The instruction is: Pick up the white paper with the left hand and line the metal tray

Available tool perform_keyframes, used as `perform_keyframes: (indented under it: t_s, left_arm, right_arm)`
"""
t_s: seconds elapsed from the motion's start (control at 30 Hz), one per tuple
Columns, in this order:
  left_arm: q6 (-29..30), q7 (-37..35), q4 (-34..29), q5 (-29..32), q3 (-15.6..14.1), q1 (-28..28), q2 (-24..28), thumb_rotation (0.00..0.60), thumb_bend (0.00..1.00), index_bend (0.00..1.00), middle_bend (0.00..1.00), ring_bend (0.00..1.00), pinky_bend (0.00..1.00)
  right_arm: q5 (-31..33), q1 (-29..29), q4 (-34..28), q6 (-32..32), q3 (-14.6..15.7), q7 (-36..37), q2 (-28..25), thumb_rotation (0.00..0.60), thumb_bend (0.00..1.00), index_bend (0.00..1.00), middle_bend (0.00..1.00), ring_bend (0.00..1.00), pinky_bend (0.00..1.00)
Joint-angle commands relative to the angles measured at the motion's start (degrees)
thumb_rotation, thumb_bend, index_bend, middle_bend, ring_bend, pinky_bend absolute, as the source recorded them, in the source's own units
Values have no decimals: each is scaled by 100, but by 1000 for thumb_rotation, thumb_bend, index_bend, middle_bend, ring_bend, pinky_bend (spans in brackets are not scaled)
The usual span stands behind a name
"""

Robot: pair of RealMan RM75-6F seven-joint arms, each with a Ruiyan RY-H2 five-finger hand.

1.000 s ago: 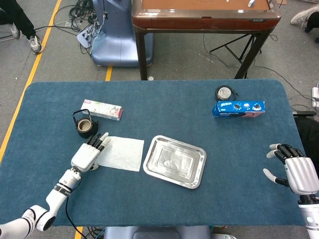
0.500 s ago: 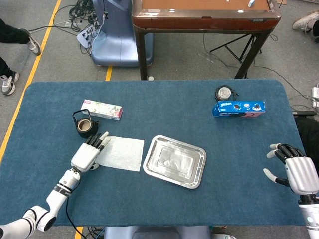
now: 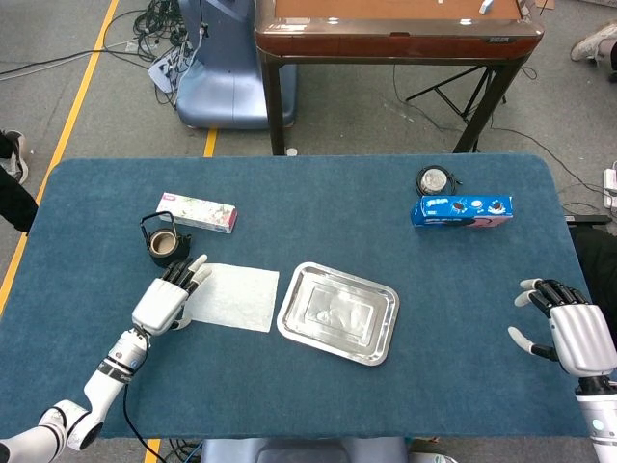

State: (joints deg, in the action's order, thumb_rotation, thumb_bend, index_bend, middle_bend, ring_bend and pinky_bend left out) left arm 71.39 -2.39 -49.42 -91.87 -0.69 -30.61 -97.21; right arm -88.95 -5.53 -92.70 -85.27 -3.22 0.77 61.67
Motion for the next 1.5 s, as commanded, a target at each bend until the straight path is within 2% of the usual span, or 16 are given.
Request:
perform_keyframes:
  t_s: [0.03, 0.7, 1.5]
  left_arm:
    - [-21, 26, 24, 5, -10, 6, -4, 600, 41, 123, 0, 0, 88]
    - [-336, 573, -134, 70, -27, -75, 26, 600, 40, 107, 0, 0, 88]
    - [-113, 193, -29, 65, 81, -102, -280, 600, 42, 152, 0, 0, 101]
  right_arm:
    - [0, 2, -2, -8, -3, 1, -1, 600, 204, 447, 317, 240, 305]
    - [-2, 4, -2, -11, -1, 29, -17, 600, 204, 447, 319, 240, 305]
    - [1, -1, 3, -1, 0, 50, -23, 600, 204, 447, 319, 240, 305]
